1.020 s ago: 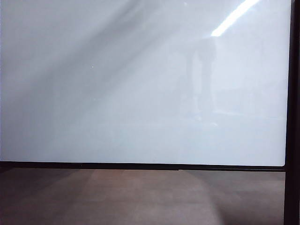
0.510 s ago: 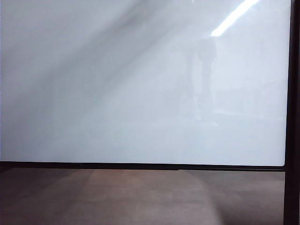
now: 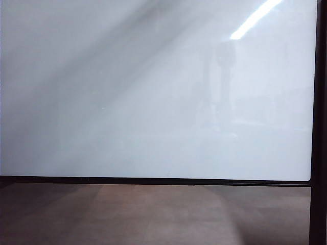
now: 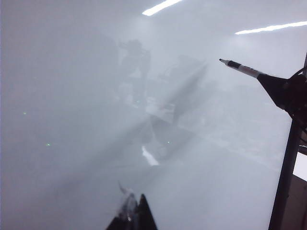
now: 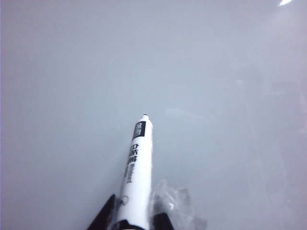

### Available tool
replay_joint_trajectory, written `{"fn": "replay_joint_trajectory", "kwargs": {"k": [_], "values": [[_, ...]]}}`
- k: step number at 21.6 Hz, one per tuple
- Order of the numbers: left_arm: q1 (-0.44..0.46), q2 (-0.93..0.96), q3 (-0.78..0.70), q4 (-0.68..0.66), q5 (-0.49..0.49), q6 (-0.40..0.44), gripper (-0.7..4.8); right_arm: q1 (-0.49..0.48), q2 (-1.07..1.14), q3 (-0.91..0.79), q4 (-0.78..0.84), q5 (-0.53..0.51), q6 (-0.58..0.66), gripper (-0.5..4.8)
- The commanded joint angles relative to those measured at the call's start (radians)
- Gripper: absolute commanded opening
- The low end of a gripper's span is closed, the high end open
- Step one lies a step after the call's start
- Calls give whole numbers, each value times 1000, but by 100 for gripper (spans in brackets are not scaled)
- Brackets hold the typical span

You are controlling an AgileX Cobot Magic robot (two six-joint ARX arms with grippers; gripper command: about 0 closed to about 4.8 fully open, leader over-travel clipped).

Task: Reach to the right to find the marker pen, pick it up, and write the number 17 on the whiteboard.

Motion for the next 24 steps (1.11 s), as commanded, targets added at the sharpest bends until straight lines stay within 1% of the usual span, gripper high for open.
{"fn": "replay_joint_trajectory", "kwargs": {"k": [1,4,24], "values": [[1,1,3,9,0,2,-5,-6,-5,8,15,0,-5,-4],[1,1,3,10,0,2,-5,-19,-3,8,14,-3,-5,-4],[1,5,3,12,0,2,-5,-28,45,35,13,-4,-5,-4]]}}
